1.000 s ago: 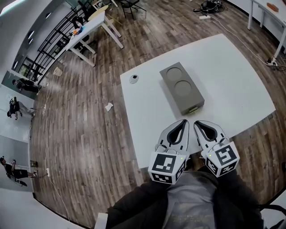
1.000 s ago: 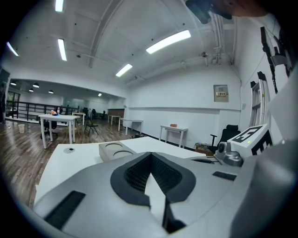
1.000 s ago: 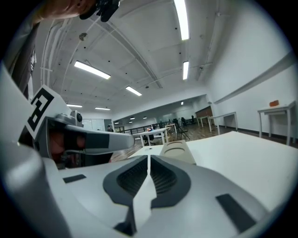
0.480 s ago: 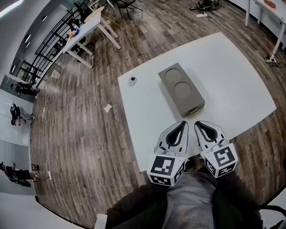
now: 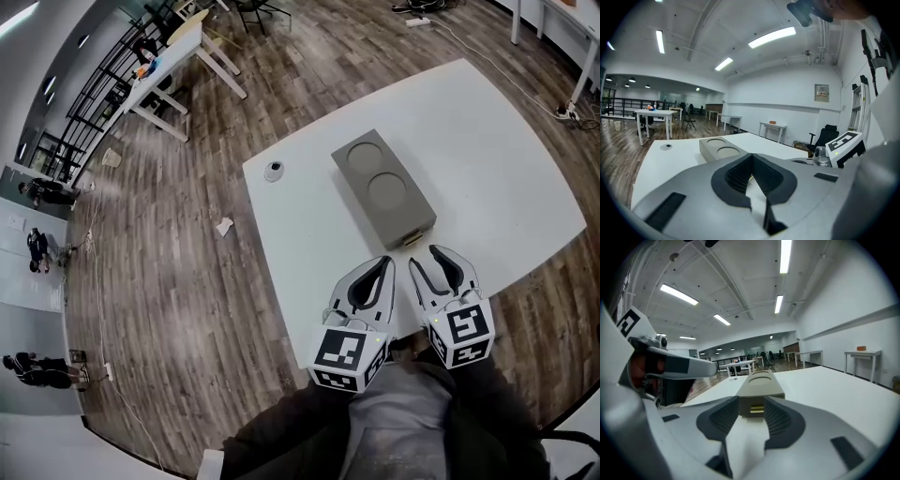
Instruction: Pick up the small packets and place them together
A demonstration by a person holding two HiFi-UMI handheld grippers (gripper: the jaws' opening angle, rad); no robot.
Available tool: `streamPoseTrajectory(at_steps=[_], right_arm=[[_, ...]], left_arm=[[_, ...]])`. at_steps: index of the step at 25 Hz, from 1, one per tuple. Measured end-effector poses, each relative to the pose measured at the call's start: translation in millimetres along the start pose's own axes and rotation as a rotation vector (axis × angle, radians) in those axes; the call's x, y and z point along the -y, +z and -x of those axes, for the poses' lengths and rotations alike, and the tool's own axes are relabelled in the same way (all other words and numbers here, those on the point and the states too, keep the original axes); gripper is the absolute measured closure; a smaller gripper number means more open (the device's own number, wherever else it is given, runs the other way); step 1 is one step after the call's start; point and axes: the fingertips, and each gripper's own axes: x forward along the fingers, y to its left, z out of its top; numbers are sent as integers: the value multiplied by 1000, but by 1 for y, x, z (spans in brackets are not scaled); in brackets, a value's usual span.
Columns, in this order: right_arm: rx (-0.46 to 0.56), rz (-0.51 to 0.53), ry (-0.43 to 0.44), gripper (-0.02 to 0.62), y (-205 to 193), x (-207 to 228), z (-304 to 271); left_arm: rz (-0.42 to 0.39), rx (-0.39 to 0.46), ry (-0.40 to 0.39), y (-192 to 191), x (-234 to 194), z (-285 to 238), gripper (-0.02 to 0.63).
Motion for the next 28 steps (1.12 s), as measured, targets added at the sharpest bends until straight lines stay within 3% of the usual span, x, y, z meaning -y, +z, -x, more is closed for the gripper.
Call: streamPoseTrajectory(at_steps=[13, 19, 28], right_arm=[[-164, 20, -44, 420, -20, 11, -40], [-182, 52, -106, 420, -21, 17, -49], [-189, 77, -100, 420, -23, 16, -53]], left_arm=[[67, -73, -11, -13, -31, -21, 603], [92, -80, -9, -17, -45, -24, 603], [110, -86, -8, -21, -51, -24, 603]])
